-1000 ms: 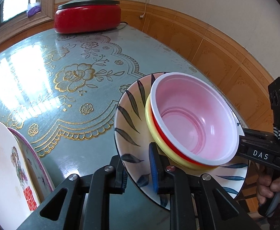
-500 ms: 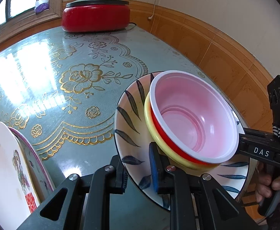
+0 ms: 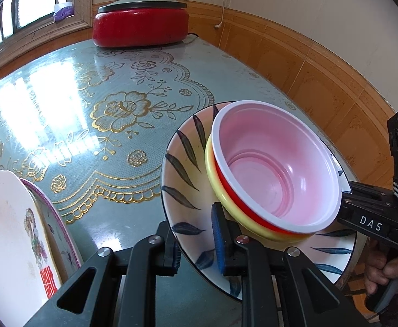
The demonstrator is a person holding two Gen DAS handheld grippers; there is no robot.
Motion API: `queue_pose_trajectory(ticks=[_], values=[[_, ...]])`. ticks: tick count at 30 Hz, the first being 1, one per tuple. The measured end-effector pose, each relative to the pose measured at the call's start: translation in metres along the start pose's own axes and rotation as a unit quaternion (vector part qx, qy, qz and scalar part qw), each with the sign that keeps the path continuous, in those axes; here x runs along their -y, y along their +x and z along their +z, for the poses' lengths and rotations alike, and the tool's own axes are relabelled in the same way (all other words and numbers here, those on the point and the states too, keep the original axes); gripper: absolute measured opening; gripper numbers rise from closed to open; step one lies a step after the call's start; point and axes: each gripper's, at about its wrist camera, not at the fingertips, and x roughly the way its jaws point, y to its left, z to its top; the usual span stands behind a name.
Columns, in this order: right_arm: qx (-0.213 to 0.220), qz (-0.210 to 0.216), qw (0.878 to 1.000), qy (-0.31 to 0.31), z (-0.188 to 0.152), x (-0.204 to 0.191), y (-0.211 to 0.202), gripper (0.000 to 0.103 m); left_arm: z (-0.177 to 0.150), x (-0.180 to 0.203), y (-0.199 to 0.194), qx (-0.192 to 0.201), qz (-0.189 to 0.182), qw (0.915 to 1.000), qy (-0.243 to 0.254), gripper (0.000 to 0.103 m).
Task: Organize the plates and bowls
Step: 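Lift the nested bowls with both grippers and carry them over the plate stack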
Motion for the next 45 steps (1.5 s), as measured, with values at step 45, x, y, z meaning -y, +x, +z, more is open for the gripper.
queue_pose_trajectory(ticks=[45], values=[[0.016,0.035,0.999,-0.005,0.028,-0.005,-0.014,0.017,0.015,0.001,-0.048,0.075,0.034,0.9965,-0.015,0.019]])
